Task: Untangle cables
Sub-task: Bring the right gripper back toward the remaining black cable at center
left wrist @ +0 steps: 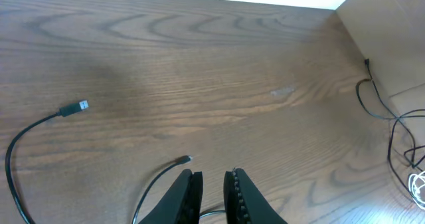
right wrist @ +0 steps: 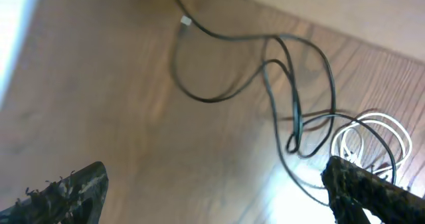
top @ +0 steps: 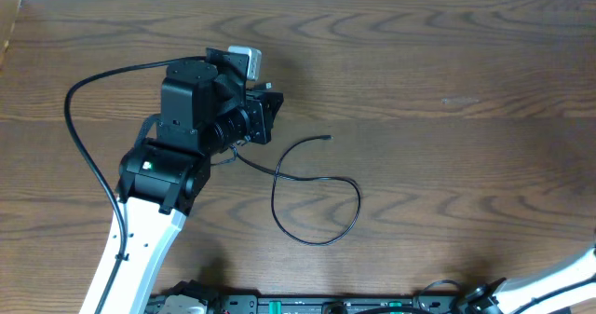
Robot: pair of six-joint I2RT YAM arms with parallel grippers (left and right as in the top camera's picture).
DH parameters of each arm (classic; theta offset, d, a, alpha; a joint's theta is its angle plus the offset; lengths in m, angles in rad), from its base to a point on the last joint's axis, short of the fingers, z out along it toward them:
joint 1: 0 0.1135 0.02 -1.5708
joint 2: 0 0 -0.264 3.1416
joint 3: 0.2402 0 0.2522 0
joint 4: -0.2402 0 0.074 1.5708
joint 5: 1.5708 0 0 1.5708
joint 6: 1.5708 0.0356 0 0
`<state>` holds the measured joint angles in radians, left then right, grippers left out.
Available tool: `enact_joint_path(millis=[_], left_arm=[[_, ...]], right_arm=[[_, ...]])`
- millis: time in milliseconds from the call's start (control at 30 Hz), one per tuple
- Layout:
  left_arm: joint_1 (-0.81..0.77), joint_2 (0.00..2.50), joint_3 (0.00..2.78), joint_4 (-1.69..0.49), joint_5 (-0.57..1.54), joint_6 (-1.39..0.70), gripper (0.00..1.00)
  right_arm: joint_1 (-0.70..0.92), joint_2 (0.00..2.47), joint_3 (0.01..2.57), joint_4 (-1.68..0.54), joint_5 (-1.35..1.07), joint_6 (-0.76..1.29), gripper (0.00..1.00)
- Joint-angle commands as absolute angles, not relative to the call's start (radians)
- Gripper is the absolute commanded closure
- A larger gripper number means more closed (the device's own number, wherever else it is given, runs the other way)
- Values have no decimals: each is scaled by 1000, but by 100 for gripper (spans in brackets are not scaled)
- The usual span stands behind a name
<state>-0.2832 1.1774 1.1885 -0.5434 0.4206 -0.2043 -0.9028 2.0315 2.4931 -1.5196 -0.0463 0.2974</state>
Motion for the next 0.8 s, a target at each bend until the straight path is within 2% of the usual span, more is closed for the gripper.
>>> enact_joint_path(millis=[0, 133, 333, 467, 767], left_arm=[[-286, 1182, 1195, -545, 424, -183, 76], [-286, 1182, 1195, -546, 337, -216, 72], [-285, 1182, 1195, -602, 150, -226, 72], [-284, 1182, 1195, -636, -17, -270, 72], [-285, 1182, 1195, -696, -31, -290, 71]], right_arm=[[-823, 2001, 2492, -1538, -150, 259, 1], [-688, 2001, 2449, -1514, -311, 89, 1], [-415, 2002, 2339, -1520, -350, -50, 1], [-242, 2002, 2229, -1547, -343, -54, 1], [105, 2002, 1934, -1456, -176, 124, 1]])
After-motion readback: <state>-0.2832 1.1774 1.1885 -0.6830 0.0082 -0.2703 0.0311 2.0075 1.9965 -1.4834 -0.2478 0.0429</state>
